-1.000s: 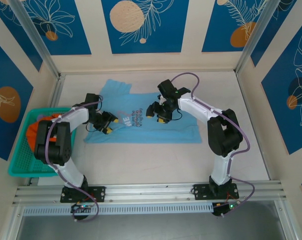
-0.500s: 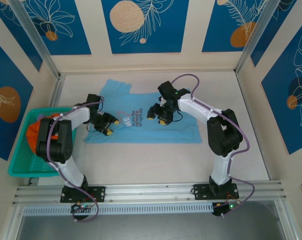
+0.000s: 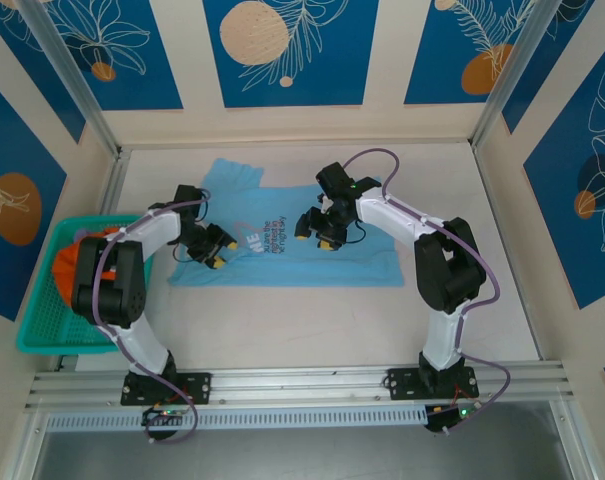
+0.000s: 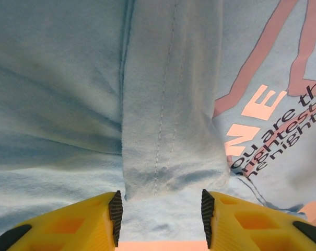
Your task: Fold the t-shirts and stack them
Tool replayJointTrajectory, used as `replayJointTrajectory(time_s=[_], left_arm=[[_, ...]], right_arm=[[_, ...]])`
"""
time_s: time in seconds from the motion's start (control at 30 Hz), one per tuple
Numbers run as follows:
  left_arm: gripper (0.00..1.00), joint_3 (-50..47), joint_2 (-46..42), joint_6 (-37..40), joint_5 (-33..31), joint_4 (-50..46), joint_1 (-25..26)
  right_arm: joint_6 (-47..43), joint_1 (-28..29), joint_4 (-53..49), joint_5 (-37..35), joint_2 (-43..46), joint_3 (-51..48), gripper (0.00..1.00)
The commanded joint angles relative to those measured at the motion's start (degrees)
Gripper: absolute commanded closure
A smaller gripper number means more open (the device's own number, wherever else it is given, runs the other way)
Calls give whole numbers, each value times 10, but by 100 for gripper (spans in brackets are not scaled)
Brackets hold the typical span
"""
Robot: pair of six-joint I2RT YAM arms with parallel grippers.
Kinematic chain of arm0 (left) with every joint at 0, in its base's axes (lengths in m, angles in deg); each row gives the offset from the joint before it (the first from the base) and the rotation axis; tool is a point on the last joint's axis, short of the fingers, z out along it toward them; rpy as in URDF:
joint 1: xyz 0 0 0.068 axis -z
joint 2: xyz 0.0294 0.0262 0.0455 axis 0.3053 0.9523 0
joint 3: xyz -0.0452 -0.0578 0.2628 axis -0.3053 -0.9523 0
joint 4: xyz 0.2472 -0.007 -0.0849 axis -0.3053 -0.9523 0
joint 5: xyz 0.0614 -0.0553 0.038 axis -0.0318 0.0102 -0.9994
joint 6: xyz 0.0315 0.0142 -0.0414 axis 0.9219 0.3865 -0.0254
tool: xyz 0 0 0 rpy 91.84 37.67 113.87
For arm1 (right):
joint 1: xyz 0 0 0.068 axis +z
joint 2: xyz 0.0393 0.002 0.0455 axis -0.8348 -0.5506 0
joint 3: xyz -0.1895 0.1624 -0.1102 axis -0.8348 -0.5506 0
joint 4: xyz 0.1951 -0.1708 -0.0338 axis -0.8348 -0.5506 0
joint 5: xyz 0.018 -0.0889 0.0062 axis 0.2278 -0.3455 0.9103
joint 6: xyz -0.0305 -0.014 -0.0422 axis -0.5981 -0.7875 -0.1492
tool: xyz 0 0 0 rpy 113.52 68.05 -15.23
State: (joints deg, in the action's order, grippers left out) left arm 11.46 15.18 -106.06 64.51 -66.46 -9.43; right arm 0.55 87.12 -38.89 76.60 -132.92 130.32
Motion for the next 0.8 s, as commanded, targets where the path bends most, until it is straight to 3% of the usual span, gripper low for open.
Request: replayJointTrajectory(time_s=[0.0,0.37,0.77], left_arm=[[57,-7,17,-5,11,5,7],[61,-12,24,-11,0,5,17],[90,24,46,14,-27,-14,27]], right_arm=[[1,0,-20,5,-10,-2,38],[1,-1,-26,8,-11,-3,38],[-1,-7,-33,9,-7,-6,39]])
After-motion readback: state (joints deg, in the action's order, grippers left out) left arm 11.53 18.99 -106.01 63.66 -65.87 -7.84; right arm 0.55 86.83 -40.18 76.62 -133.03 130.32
